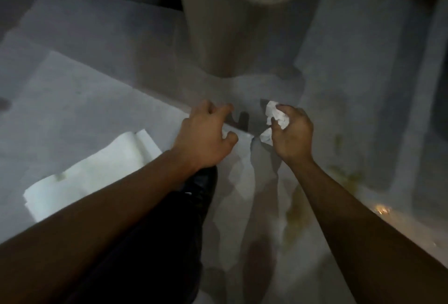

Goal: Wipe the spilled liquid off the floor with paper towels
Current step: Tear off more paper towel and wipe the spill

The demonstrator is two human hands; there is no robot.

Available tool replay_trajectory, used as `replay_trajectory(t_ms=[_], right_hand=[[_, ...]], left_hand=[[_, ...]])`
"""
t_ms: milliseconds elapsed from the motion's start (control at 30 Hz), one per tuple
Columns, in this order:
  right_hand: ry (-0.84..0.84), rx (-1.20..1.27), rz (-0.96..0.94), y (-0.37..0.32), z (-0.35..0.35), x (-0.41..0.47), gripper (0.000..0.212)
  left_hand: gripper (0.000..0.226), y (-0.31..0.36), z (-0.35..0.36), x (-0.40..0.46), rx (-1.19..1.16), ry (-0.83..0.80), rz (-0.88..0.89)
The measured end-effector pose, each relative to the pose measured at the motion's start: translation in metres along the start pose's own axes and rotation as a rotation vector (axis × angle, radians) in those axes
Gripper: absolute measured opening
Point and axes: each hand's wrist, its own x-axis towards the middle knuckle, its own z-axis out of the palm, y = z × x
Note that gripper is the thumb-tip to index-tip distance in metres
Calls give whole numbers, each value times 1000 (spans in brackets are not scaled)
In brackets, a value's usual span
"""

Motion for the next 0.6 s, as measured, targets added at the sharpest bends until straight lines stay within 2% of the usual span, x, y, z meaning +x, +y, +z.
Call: replay_trajectory(t_ms=[67, 233, 300, 367, 433, 533, 600], right_hand=[[96, -19, -18, 27, -26, -6, 29], [267, -65, -55, 95, -88, -26, 21], [336, -108, -34, 118, -112, -36, 23], [375, -177, 46, 138, -135, -47, 26], [394, -218, 108, 154, -152, -60, 28], [402, -216, 89, 170, -166, -72, 32], [303, -210, 53, 178, -160, -74, 38]], left_hand=[[73, 25, 17, 11, 69, -127, 90], [77, 74, 53, 27, 239, -308, 260], [82, 88, 68, 32, 385, -374, 315], [101, 96, 83, 39, 560, -440, 343], [128, 98, 93, 42, 651, -546, 278], [154, 94, 106, 42, 736, -622, 207], [162, 96, 111, 40, 791, -626, 183]])
